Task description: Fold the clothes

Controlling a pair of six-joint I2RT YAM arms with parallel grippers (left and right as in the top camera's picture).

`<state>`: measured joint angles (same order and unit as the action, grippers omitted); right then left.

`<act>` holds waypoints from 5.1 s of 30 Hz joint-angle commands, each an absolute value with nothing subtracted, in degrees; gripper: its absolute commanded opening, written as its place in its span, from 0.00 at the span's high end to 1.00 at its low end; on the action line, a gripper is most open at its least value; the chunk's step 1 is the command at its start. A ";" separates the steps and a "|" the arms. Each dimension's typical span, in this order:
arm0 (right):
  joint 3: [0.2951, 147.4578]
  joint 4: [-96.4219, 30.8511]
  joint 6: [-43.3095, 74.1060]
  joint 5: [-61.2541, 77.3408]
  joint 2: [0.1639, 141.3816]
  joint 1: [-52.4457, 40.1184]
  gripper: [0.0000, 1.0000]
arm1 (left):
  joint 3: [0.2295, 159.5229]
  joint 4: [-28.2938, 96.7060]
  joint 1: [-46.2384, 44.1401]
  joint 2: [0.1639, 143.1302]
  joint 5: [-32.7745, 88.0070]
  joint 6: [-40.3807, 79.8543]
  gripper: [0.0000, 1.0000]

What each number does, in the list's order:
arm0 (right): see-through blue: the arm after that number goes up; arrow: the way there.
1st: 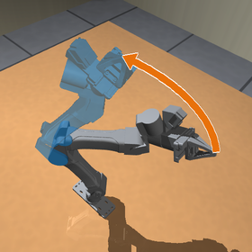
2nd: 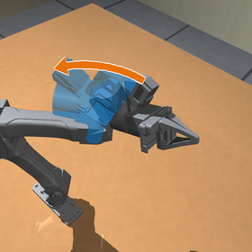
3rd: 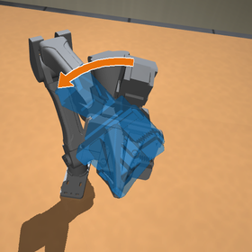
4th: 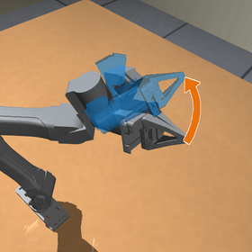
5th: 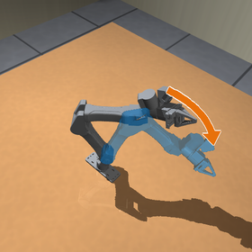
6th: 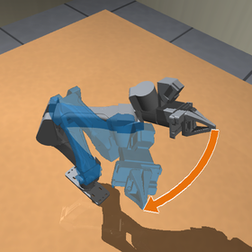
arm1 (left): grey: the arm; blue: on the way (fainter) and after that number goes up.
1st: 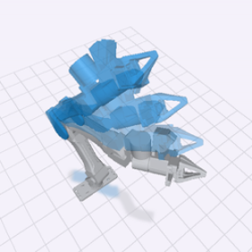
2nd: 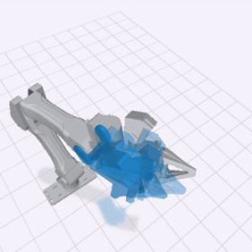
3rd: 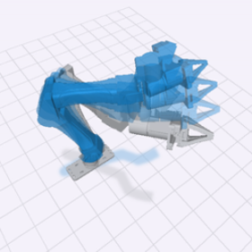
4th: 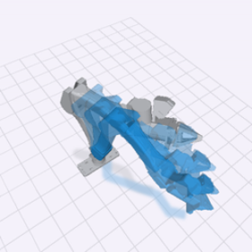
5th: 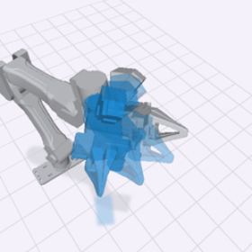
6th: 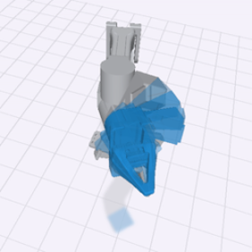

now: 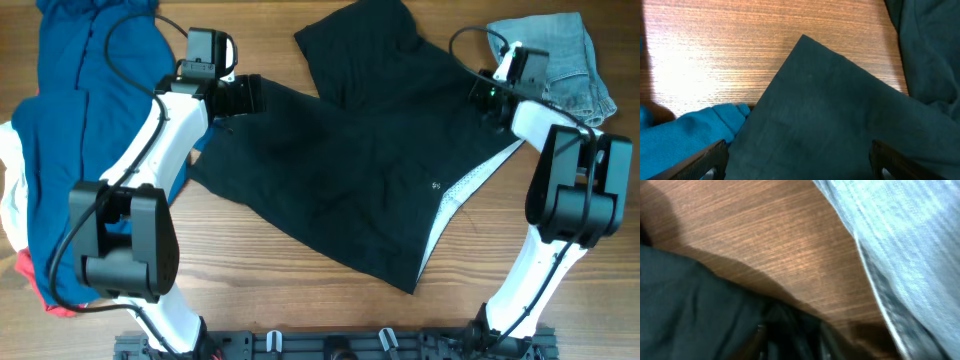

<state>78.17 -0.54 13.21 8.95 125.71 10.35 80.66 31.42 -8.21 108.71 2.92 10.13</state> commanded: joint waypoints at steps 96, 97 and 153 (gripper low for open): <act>52.97 -50.37 16.53 20.86 65.39 14.09 0.87 | 81.65 38.70 -18.55 115.15 12.45 -8.82 0.66; 52.97 -50.39 16.51 20.84 65.39 14.09 0.87 | 81.65 38.24 -19.14 116.66 11.94 -8.84 0.67; 63.31 -53.49 14.94 17.34 70.02 11.79 0.33 | 81.69 23.68 -4.36 114.02 -4.54 16.75 0.31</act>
<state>57.45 -50.50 16.38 17.89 70.57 12.03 83.15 19.27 -5.39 123.39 -3.16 16.51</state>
